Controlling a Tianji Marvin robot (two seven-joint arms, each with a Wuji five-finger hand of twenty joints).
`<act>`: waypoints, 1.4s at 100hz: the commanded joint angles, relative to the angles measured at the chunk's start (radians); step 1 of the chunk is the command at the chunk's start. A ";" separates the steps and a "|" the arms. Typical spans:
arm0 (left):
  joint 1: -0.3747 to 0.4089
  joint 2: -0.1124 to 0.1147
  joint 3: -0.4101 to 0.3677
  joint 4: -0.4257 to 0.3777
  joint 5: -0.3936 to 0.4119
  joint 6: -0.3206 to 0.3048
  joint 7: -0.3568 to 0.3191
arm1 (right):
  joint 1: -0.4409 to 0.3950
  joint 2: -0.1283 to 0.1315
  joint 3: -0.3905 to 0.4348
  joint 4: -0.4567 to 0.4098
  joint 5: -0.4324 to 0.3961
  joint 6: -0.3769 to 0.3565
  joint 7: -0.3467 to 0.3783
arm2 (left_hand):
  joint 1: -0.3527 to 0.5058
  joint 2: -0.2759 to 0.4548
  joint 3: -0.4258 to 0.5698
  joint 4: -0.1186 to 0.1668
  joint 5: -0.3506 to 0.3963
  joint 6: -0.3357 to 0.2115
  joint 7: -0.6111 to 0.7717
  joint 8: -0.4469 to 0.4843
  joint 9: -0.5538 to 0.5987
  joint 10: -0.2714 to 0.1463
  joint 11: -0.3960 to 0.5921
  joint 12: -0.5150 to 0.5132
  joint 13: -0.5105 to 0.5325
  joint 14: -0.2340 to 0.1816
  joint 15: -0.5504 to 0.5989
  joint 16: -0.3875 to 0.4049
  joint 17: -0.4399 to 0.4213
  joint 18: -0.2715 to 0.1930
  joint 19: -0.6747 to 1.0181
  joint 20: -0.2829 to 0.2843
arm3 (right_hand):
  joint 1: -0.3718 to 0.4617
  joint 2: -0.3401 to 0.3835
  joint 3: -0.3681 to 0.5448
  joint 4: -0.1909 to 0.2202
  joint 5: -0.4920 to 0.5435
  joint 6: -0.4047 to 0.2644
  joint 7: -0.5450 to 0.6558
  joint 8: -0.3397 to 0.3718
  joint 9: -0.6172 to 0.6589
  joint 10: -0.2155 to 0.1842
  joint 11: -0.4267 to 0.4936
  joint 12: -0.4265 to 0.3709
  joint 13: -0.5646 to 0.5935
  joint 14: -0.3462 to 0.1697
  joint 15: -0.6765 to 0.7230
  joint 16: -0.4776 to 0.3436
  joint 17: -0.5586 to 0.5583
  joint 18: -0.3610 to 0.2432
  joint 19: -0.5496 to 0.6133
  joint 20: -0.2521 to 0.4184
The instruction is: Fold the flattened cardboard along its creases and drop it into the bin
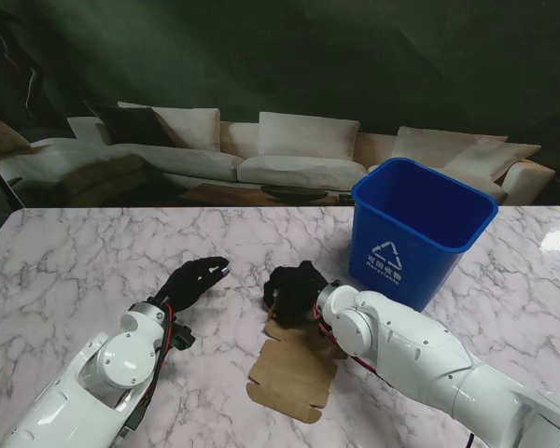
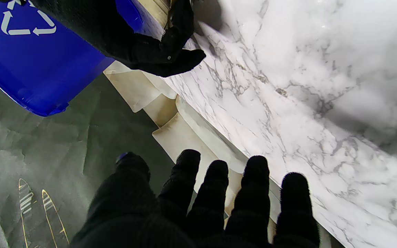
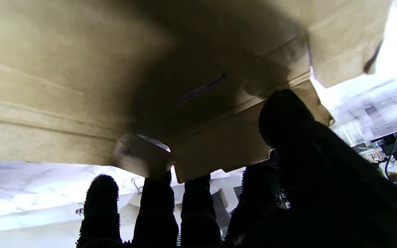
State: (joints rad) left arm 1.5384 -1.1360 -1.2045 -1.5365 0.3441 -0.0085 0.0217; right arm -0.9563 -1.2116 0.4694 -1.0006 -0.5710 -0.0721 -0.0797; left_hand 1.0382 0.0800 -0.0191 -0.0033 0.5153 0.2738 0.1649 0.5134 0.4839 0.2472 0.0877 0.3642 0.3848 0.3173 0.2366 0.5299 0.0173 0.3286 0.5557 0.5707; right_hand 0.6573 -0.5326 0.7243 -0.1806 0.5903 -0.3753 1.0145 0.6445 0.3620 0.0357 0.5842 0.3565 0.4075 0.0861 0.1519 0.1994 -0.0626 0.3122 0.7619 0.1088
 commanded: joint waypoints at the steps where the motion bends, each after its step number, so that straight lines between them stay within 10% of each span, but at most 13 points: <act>1: 0.002 -0.003 0.000 -0.001 -0.002 -0.004 -0.009 | 0.002 -0.010 -0.003 0.003 -0.004 -0.006 0.004 | -0.018 0.055 -0.017 -0.011 -0.017 -0.014 -0.014 -0.009 -0.024 0.002 -0.013 0.003 -0.014 0.003 -0.021 -0.001 -0.003 0.021 -0.021 0.023 | -0.019 0.023 -0.023 -0.016 0.060 -0.037 0.062 0.033 0.059 -0.026 0.054 0.052 0.046 -0.009 0.063 0.057 0.006 0.025 0.029 -0.001; 20: 0.004 -0.003 -0.005 -0.002 0.001 -0.011 -0.005 | 0.010 -0.019 -0.016 0.013 -0.007 -0.007 -0.010 | -0.019 0.056 -0.017 -0.011 -0.018 -0.014 -0.014 -0.010 -0.025 0.001 -0.013 0.003 -0.013 0.002 -0.021 -0.001 -0.004 0.021 -0.021 0.023 | -0.010 0.056 -0.036 -0.006 0.081 -0.015 0.111 0.073 0.251 -0.087 0.118 0.165 0.165 -0.035 0.218 0.171 0.090 0.029 0.125 0.090; 33: 0.009 -0.003 -0.014 -0.006 0.005 -0.018 0.000 | 0.011 -0.024 -0.018 0.011 -0.011 0.012 -0.021 | -0.019 0.056 -0.016 -0.011 -0.017 -0.013 -0.014 -0.009 -0.024 0.002 -0.013 0.004 -0.013 0.003 -0.021 -0.001 -0.004 0.021 -0.021 0.023 | 0.001 0.080 -0.069 0.008 0.083 -0.015 0.107 0.107 0.378 -0.108 0.171 0.252 0.265 -0.066 0.359 0.264 0.224 0.004 0.258 0.324; 59: 0.023 -0.003 -0.037 -0.018 0.015 -0.033 0.010 | 0.006 -0.038 -0.002 -0.003 -0.002 0.118 -0.038 | -0.020 0.057 -0.017 -0.011 -0.016 -0.013 -0.013 -0.009 -0.023 0.002 -0.012 0.004 -0.013 0.004 -0.021 -0.001 -0.003 0.020 -0.021 0.023 | 0.026 0.100 -0.085 0.012 0.075 0.018 0.097 0.135 0.653 -0.051 0.356 0.341 0.611 -0.027 0.749 0.417 0.565 -0.008 0.615 0.502; 78: 0.028 -0.004 -0.044 -0.021 0.018 -0.036 0.016 | -0.005 -0.071 0.027 0.006 0.041 0.243 -0.078 | -0.019 0.056 -0.017 -0.011 -0.016 -0.012 -0.013 -0.009 -0.020 0.002 -0.012 0.004 -0.012 0.004 -0.021 -0.001 -0.003 0.022 -0.021 0.023 | 0.042 0.113 -0.090 0.011 0.072 0.093 0.099 0.103 0.720 0.022 0.486 0.330 0.769 0.003 0.913 0.402 0.698 0.017 0.752 0.502; 112: 0.029 -0.004 -0.046 -0.023 0.021 -0.035 0.016 | -0.026 -0.126 0.059 0.020 0.100 0.452 -0.145 | -0.020 0.056 -0.017 -0.011 -0.017 -0.013 -0.014 -0.009 -0.019 0.002 -0.012 0.004 -0.011 0.005 -0.020 0.000 -0.004 0.022 -0.021 0.023 | 0.163 0.270 -0.110 0.024 -0.031 0.259 0.011 -0.122 0.770 -0.043 0.552 0.303 0.841 0.013 0.918 0.370 0.761 0.042 0.796 0.453; 140: 0.029 -0.004 -0.045 -0.024 0.021 -0.033 0.016 | -0.067 -0.119 0.081 -0.039 0.134 0.587 -0.101 | -0.019 0.056 -0.016 -0.011 -0.016 -0.013 -0.013 -0.009 -0.018 0.003 -0.012 0.005 -0.011 0.006 -0.021 0.000 -0.004 0.023 -0.021 0.024 | 0.043 0.379 -0.256 0.079 -0.197 0.383 -0.232 -0.187 0.486 0.041 0.402 0.235 0.539 0.084 0.646 0.325 0.542 0.077 0.613 0.380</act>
State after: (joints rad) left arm 1.5661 -1.1378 -1.2517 -1.5549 0.3644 -0.0426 0.0478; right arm -1.0030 -1.3394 0.5506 -1.0227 -0.4302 0.5170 -0.1901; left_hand 1.0380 0.0801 -0.0191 -0.0033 0.5152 0.2738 0.1642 0.5133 0.4839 0.2472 0.0876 0.3642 0.3848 0.3204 0.2366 0.5298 0.0174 0.3288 0.5556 0.5719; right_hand 0.7627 -0.2070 0.5072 -0.1459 0.4310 -0.0133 0.8722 0.4376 0.9296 0.0445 1.0463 0.6166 1.0156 0.1448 0.8684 0.5438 0.5367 0.3492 1.4114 0.5055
